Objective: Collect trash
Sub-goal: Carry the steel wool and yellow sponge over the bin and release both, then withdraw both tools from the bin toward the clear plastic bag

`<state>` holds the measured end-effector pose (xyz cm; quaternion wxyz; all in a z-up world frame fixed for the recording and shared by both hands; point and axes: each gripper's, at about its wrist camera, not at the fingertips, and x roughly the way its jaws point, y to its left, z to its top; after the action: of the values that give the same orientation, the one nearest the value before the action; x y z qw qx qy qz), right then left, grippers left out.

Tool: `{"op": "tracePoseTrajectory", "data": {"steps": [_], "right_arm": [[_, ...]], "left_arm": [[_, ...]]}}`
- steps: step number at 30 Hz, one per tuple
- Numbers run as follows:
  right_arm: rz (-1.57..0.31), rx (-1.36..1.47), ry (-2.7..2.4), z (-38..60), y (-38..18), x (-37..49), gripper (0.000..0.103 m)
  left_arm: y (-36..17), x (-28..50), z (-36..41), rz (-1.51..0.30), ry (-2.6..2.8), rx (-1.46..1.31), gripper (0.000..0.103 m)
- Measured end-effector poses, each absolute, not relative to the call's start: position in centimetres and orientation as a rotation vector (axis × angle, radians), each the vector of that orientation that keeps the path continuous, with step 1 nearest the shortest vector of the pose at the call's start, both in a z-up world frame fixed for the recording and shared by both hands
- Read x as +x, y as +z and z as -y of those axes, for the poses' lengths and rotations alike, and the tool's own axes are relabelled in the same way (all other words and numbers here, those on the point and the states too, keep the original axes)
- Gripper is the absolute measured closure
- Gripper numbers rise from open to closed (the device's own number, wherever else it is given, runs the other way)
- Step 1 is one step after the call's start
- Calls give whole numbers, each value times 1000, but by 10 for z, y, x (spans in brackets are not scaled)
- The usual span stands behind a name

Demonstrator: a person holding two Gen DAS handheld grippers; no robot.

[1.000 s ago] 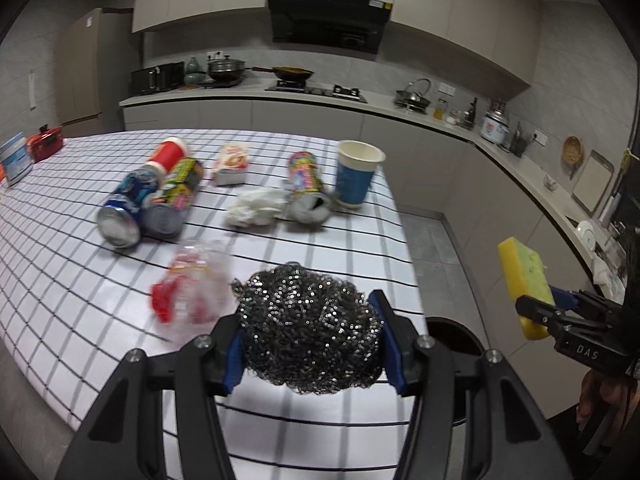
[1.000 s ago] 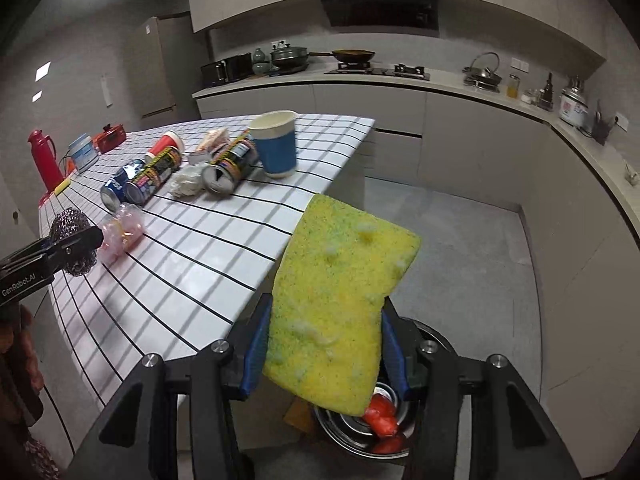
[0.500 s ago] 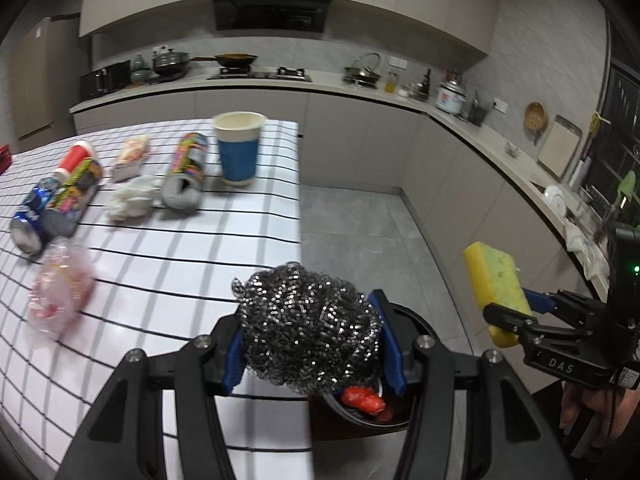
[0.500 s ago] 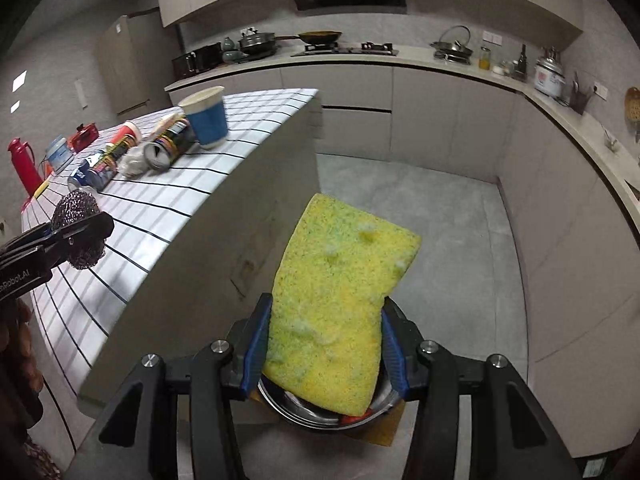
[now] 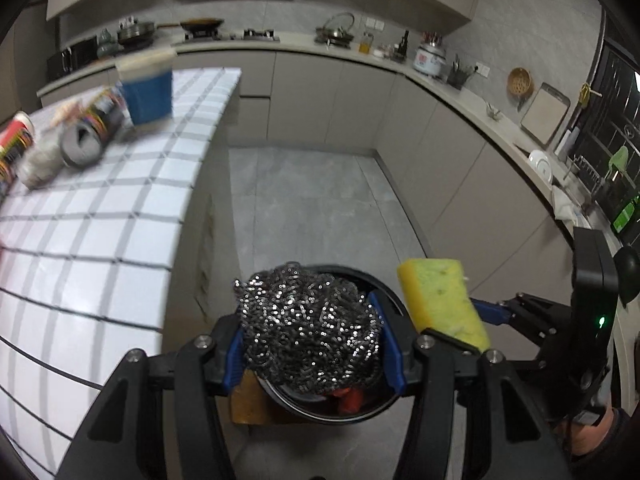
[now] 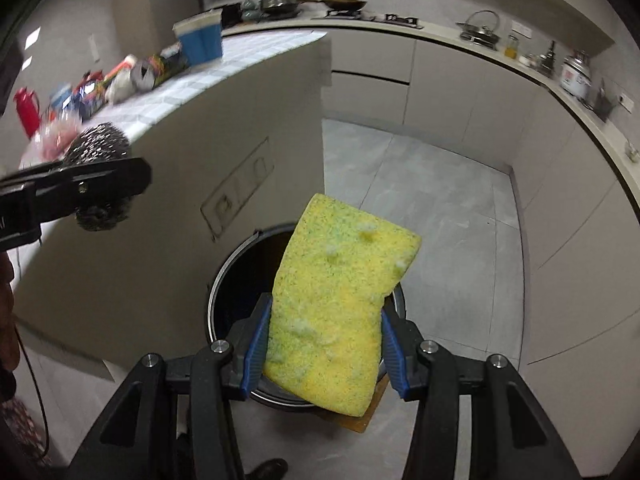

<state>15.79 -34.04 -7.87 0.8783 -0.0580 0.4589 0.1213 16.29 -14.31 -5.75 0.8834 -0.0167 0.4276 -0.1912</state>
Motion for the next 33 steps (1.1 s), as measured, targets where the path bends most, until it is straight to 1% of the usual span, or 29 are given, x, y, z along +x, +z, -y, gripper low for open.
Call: {"op": "tracePoseTrajectory", "data": {"steps": [4,11,13,15,16,17,19,23,30,33], "right_arm": [[-980,-154,276,342,-99,159,51],[-1005,-183,323,343,-132,163,51],[-1007,-195,346,342,-141,167,51],[-994,-199,370,341,-144,171,50],[-994,-197,385,341,-147,174,44],[-1011,-191,402,341,-151,178,34],[-1039,-201,389,343,-160,185,18],[-1055,-184,362,352,-162,189,18],[-1047,-106,332,362,-140,186,18],[-1057,-19,300,371,-126,184,18]], "left_arm": [[-77,166,153,-945,-408,-50,47],[-94,176,169,-1000,-424,-61,47],[-101,182,170,-1025,-428,-72,46],[-113,191,173,-1076,-429,-91,38],[-119,194,172,-1106,-402,-94,22],[-119,194,169,-1097,-385,-97,11],[-112,192,164,-1069,-354,-114,10],[-98,185,157,-1034,-346,-124,10],[-81,180,159,-988,-348,-96,10],[-75,181,158,-967,-337,-84,10]]}}
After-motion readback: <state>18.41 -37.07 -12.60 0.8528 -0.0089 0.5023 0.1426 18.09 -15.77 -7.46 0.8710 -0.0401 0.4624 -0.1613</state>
